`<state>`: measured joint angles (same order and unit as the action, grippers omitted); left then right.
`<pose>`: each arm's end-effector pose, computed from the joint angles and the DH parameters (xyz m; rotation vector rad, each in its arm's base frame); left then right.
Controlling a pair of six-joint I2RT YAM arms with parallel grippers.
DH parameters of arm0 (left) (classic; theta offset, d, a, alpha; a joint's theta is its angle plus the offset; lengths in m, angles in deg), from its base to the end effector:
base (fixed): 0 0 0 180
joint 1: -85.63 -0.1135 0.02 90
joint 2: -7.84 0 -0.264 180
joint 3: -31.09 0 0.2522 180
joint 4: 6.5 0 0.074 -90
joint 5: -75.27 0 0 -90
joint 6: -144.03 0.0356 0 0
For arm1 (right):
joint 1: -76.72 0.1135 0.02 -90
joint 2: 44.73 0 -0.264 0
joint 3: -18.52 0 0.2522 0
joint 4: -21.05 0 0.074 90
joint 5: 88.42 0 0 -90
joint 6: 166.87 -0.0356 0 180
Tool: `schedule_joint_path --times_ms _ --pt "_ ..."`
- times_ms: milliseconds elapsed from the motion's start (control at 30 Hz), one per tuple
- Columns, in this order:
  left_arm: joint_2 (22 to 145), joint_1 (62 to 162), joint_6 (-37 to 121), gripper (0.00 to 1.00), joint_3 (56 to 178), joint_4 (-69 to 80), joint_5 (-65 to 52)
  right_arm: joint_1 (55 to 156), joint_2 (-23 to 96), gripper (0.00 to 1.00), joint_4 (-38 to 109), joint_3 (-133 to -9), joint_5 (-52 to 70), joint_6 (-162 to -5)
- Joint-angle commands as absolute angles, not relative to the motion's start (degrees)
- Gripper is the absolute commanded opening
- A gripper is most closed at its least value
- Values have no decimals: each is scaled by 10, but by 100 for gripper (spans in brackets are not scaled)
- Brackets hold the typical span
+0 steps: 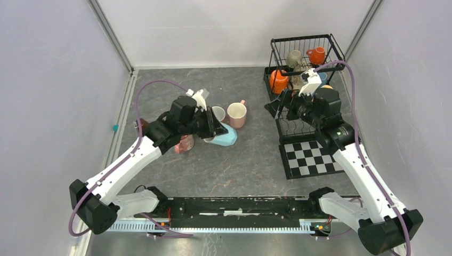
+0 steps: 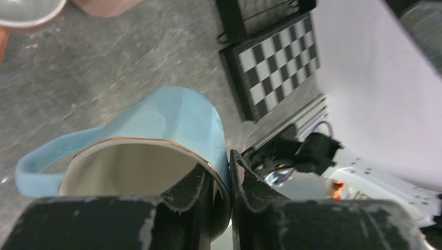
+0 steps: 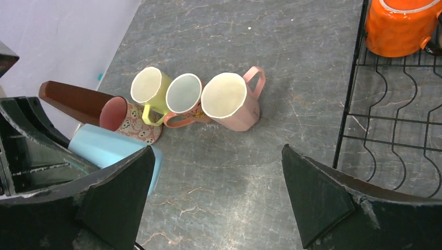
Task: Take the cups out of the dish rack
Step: Place the cup at the center of the board.
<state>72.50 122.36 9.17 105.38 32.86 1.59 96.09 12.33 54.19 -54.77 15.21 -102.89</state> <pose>0.1941 -0.1573 0.3406 0.0276 2.2847 -1.1108 0.2071 0.0817 0.3740 -0.0585 1.9286 0.7615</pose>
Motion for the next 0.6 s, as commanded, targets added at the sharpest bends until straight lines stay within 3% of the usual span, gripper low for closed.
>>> schedule_joint_path --times_ms 0,567 --pt "721 1252 187 2 1103 396 -47 960 113 98 528 -535 140 -1012" --pt "829 1290 292 2 1100 464 -165 960 110 98 513 -511 146 -1012"
